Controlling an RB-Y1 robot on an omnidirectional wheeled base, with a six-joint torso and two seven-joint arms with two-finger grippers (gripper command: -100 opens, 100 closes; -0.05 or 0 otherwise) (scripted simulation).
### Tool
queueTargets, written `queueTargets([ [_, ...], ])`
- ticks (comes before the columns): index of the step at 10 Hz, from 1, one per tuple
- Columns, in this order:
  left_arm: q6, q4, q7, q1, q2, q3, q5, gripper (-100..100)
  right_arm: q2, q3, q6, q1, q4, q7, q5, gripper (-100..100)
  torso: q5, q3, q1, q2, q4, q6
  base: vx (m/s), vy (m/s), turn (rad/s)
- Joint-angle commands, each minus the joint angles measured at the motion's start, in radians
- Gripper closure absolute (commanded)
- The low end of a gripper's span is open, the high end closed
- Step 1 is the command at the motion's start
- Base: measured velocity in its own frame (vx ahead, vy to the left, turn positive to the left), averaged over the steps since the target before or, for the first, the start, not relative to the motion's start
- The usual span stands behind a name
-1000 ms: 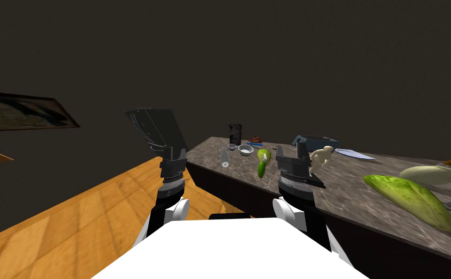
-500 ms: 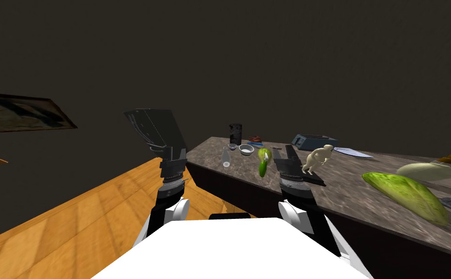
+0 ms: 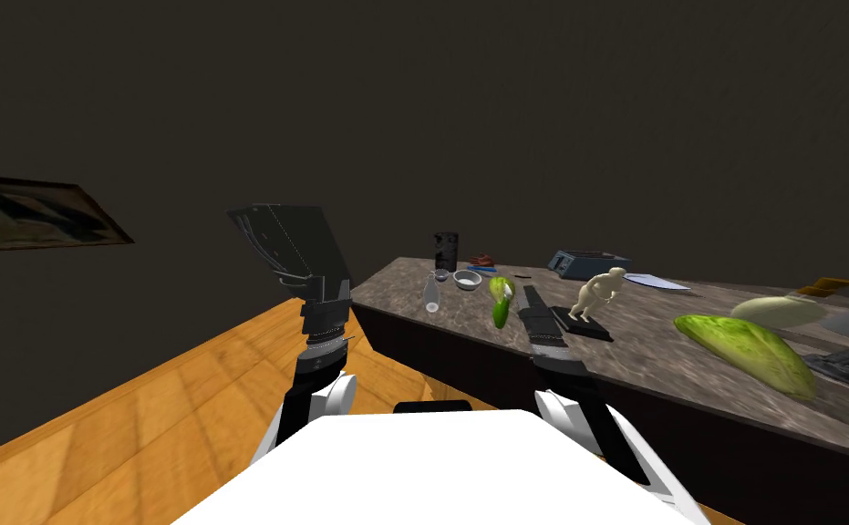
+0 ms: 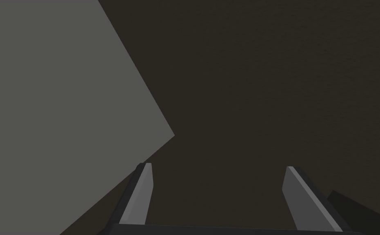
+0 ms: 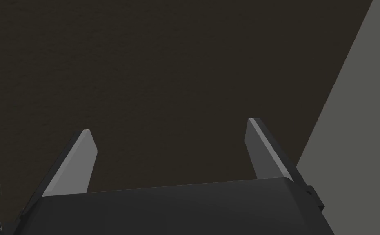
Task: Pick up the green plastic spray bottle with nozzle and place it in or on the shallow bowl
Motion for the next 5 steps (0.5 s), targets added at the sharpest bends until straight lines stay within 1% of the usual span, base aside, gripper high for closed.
queueTargets([
  [1,0.000,0.000,0.000,0.000,0.000,0.000,0.000,0,-0.004,-0.023,0.033,0.006,0.032,0.018,0.014,-100,0.000,0.000,0.000,0.000,0.000,0.000,-0.024,0.079,-0.037],
  [5,0.000,0.000,0.000,0.000,0.000,0.000,0.000,0,-0.013,-0.074,0.097,0.018,0.118,0.070,0.060,-100,0.000,0.000,0.001,-0.001,0.000,0.000,-0.014,0.103,-0.043],
])
